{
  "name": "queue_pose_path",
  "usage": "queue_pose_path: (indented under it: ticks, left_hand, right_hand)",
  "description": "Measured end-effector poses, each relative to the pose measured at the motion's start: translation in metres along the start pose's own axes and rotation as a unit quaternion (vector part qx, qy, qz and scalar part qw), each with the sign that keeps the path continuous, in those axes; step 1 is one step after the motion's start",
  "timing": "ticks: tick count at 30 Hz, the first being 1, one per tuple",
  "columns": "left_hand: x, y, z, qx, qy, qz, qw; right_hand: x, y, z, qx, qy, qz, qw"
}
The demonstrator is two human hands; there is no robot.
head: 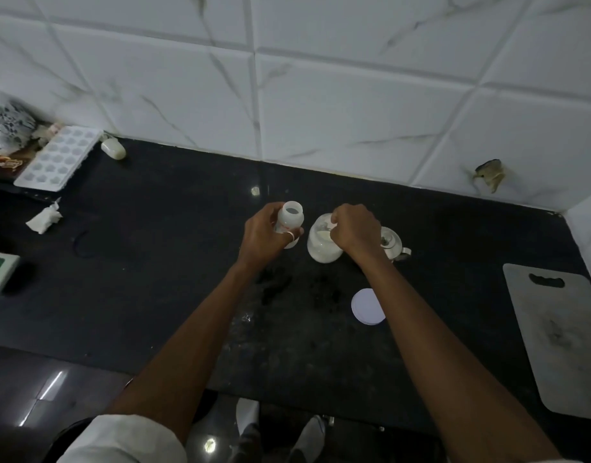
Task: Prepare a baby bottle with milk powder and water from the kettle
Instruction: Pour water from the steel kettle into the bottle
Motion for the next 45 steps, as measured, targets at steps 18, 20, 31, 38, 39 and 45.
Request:
queue_pose_path:
  ticks: [18,20,31,38,39,45]
  left_hand:
    - [-0.009,0.095,0.04,-0.022,0.003,0.086,0.996]
    - [-0.012,0.097,0.042,-0.025,0.007,0.087,0.996]
    - [-0.019,0.11,0.05,-0.037,0.013,0.084,0.996]
    - [-0.018,0.11,0.048,-0.022,0.013,0.081,0.996]
    - [-0.019,0.109,0.047,-0.017,0.012,0.08,0.997]
    - [-0.021,0.102,0.043,-0.007,0.014,0.078,0.997]
  right_hand:
    - [-0.053,0.156,-0.036,0.199,0.154,0.255,0.934]
    - [-0.057,0.172,-0.019,0.216,0.137,0.279,0.926]
    - [-0.065,0.191,0.046,0.399,0.079,0.314,0.858]
    - [-0.056,0.193,0.054,0.403,0.082,0.292,0.864]
    - [-0.055,0.192,0.054,0.403,0.083,0.285,0.866]
    - [-0.054,0.19,0.06,0.423,0.092,0.276,0.858]
Point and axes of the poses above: each hand's wrist, its own x-axis towards the middle knuckle, its own z-axis out of the palm, y = z × x, the point moved 9 cm from there along x, towards the middle knuckle, and after that the axes turned 9 degrees about y, right-handed, at the moved point
